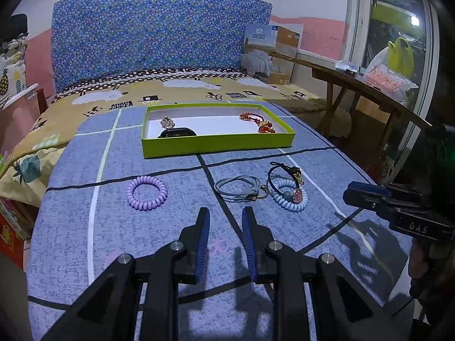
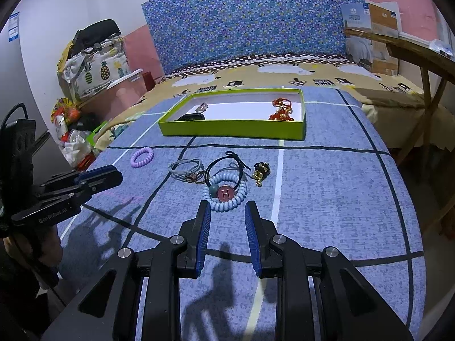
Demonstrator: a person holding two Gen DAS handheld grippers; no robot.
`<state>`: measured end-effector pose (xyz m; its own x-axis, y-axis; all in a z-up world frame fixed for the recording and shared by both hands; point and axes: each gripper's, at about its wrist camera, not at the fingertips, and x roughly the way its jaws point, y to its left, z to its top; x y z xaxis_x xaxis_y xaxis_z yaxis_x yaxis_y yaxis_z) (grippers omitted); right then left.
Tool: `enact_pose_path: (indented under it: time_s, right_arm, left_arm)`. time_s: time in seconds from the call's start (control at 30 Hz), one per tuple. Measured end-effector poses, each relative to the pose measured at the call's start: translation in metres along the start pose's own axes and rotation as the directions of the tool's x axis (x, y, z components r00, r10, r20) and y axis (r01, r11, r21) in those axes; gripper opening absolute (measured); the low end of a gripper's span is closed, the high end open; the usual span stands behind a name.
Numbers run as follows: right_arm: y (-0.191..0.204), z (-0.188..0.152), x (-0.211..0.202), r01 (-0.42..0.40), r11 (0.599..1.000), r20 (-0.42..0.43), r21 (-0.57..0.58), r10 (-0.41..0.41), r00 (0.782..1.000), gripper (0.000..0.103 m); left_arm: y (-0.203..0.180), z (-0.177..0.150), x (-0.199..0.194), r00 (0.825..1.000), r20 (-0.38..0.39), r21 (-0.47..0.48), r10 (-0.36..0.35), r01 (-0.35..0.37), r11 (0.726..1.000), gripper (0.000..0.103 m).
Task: Organize jewelry
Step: 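Withdraw both tools from the box back over the jewelry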
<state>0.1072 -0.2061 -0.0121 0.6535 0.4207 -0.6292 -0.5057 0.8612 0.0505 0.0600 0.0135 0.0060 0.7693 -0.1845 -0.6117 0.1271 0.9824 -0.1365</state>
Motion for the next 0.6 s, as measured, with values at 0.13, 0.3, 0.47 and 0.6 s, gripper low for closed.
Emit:
enact_pose_path:
  time_s: [0.13, 0.3, 0.47, 0.6]
  right_arm:
    - [-0.002, 0.002, 0.004, 0.0, 1.0, -0.006, 0.004, 0.0, 1.0, 0.026]
    - [-0.003, 0.006, 0.011, 0.003, 1.0, -0.018, 0.006, -0.003, 1.0, 0.026]
    - [-0.008, 0.011, 0.019, 0.005, 1.0, -0.028, 0.021, -0.004, 1.0, 0.026]
    - [-0.013, 0.015, 0.026, 0.011, 1.0, -0.038, 0.028, -0.01, 0.999, 0.026]
  left_arm:
    - [-0.001, 0.003, 0.006, 1.0, -0.007, 0.011, 0.003, -0.003, 1.0, 0.024]
    - [-0.002, 0.01, 0.018, 1.0, -0.026, 0.019, 0.008, -0.008, 1.0, 0.024]
    - [-0.002, 0.019, 0.034, 0.999, -0.05, 0.031, 0.016, -0.015, 0.999, 0.024]
    - [-0.001, 0.024, 0.047, 0.997, -0.076, 0.031, 0.012, -0.009, 0.999, 0.024]
